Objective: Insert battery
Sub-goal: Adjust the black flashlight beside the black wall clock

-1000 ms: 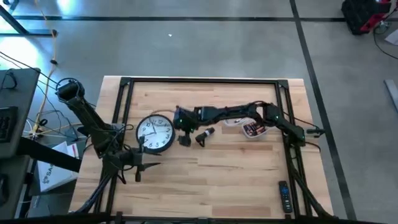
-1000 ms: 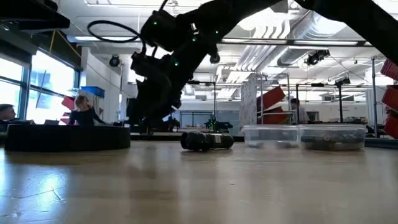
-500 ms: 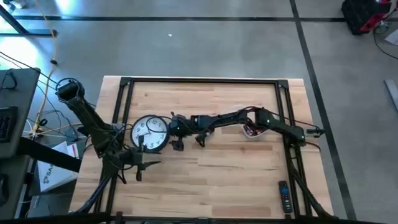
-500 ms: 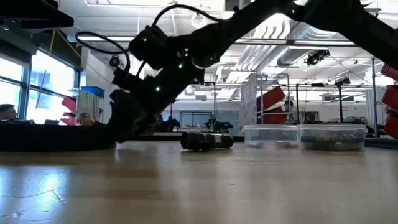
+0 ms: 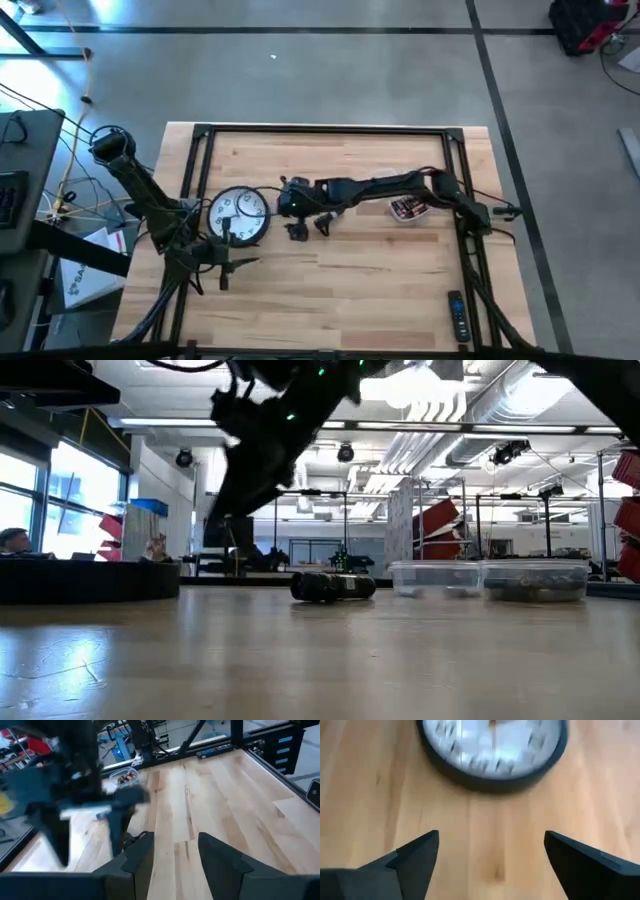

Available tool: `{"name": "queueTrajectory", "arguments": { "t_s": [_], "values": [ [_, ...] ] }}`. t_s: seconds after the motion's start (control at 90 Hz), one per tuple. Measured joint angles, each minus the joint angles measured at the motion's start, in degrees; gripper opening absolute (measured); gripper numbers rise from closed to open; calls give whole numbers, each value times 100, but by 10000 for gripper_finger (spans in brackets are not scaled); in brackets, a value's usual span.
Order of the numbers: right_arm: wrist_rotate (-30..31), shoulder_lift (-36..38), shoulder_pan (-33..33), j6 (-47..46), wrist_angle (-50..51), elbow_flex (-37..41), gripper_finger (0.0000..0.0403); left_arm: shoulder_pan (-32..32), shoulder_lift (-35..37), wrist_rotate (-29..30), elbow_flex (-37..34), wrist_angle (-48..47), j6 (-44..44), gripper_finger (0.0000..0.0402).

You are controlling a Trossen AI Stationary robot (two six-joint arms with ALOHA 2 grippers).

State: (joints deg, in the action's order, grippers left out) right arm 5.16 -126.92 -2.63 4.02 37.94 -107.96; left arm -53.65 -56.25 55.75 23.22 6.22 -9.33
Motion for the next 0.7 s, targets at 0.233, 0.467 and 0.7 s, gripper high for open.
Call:
{"name": "queueTrajectory", "arguments": {
  "t_s": [0.233,0.467,0.7],
  "values": [
    [931,60,-392,98,2508,4,330,0,-2,-13,0,-37,-267,136],
    [1114,5,-258,528,2793,11,320,7,-2,24,0,-39,-358,136],
    [893,-84,77,977,2742,6,263,9,-2,27,0,-94,-353,136]
  ]
}}
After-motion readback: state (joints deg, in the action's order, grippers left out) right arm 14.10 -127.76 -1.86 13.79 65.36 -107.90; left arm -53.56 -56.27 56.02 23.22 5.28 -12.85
